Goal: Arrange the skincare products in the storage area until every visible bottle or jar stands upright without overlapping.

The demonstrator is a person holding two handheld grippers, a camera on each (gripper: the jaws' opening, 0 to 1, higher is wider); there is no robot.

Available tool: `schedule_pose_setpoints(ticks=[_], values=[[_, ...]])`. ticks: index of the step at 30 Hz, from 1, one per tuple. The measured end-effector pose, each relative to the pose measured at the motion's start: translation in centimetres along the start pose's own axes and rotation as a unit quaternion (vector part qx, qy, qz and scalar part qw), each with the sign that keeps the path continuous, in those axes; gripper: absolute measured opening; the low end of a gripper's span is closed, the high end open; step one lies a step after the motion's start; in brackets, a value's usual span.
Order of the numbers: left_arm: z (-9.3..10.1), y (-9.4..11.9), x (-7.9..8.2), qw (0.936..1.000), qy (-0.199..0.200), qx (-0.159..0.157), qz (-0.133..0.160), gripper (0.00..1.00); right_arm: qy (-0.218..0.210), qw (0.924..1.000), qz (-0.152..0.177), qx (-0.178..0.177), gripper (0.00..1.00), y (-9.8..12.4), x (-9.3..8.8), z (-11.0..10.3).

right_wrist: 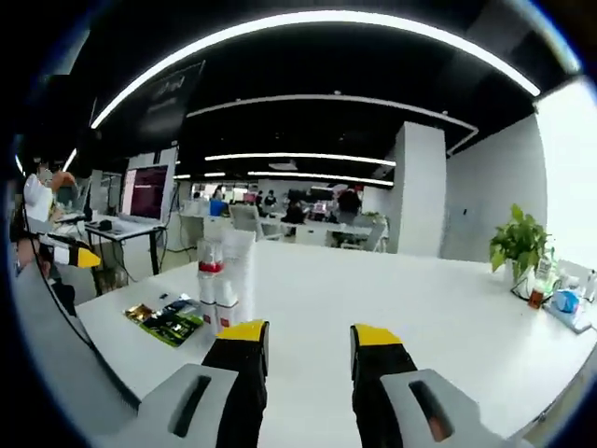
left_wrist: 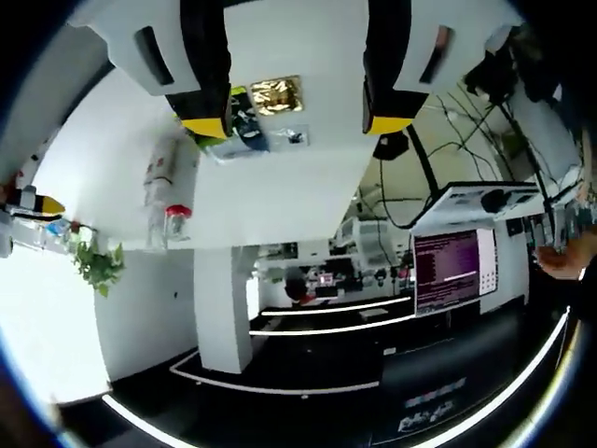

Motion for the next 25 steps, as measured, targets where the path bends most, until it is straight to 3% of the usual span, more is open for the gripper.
schedule_pose_setpoints(ticks=[2,7,11,19,25], values=[[-0.1,0.1,-0.2,0.9999,-0.003,0.005,-0.008,0.49,0.021,0.9997,0.006,0.011,0.30,-0.1,0.0,-0.5],[-0.4,0.3,-0.9,0.9996,0.007,0.010,-0.025,0.48,0.020,0.9995,0.006,0.024,0.30,0.1,-0.1,-1.1],[-0.4,0.6,-1.1,0.9995,0.001,0.014,-0.028,0.46,0.044,0.9980,-0.002,0.045,0.29,0.2,-0.5,-1.8],[0.0,0.6,-0.9,0.9997,-0.002,0.012,-0.020,0.42,0.043,0.9984,-0.004,0.036,0.29,0.2,-0.8,-1.2],[0.1,0.4,-1.3,0.9991,-0.006,0.010,-0.041,0.39,0.039,0.9988,0.003,0.027,0.27,0.2,-0.6,-1.0]])
Point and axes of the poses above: the point that each gripper's makers call its tool centre point, and the gripper's own axes: y roughly backward along the fingers, z roughly to its right, x roughly out of its top, the point moved 2 cm from there along y, roughly backward along the fingers, and after that the axes turned 14 degrees about -x, right-handed, at the moved point
